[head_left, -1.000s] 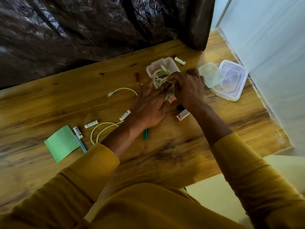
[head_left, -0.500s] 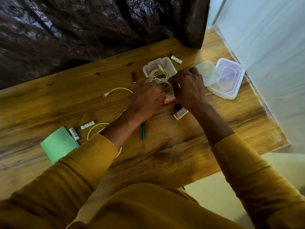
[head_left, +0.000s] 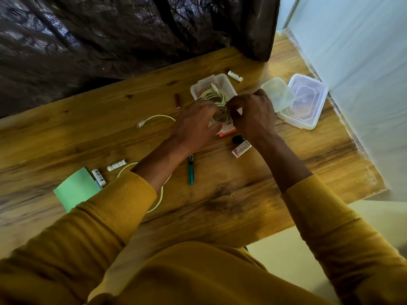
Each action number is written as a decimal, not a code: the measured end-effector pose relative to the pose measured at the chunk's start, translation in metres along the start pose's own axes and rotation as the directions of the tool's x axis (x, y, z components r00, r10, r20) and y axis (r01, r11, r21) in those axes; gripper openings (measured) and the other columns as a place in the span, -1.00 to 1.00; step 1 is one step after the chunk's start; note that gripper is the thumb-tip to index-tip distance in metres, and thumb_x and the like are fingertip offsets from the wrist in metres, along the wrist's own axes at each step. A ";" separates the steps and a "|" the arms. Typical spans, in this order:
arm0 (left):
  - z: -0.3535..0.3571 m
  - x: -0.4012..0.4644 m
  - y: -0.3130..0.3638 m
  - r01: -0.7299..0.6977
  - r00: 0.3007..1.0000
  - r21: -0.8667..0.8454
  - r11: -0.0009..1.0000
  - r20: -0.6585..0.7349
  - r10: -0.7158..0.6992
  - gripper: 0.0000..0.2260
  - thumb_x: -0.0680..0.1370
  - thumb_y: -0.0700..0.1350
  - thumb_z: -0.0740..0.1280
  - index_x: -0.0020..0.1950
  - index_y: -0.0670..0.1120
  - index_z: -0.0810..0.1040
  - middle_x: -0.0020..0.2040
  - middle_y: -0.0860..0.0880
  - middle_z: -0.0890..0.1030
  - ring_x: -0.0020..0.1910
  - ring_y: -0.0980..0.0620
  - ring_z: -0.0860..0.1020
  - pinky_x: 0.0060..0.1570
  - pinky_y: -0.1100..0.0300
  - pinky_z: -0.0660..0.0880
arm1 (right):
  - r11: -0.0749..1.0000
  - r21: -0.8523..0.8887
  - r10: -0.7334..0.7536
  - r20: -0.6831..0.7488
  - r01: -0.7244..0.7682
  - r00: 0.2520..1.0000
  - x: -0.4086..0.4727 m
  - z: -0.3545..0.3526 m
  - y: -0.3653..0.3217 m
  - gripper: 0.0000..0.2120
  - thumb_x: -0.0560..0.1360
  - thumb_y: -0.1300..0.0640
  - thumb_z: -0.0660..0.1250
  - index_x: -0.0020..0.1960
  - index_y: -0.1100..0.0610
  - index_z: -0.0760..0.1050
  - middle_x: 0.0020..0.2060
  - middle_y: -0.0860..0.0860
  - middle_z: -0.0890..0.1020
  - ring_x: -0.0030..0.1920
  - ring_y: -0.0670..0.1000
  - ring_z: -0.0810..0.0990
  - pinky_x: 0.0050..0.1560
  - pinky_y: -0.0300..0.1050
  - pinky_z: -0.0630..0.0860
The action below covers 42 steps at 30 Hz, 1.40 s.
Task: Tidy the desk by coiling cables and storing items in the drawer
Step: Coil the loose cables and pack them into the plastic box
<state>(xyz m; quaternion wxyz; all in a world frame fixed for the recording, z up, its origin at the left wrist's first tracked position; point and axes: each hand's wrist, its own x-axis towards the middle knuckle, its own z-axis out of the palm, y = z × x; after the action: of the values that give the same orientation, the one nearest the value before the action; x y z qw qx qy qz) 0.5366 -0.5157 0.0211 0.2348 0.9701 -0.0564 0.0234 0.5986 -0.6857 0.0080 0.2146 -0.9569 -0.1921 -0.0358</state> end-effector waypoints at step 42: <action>0.008 0.010 0.021 0.222 0.974 0.337 0.915 -0.127 -0.189 -0.66 0.45 0.14 0.55 0.17 0.10 0.65 0.05 0.04 0.72 0.26 -0.12 0.53 0.21 -0.09 0.41 | 0.983 -0.165 0.095 0.048 -0.086 0.994 -0.005 -0.005 -0.018 -0.77 0.47 0.11 0.50 0.12 0.01 0.70 0.03 0.08 0.73 0.27 0.21 0.49 0.17 0.14 0.38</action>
<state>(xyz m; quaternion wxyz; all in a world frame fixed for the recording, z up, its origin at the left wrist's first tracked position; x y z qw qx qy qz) 0.5437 -0.5389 0.0237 0.0625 0.9947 0.0618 0.0528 0.5872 -0.6741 0.0190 0.1315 -0.9796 -0.1509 -0.0148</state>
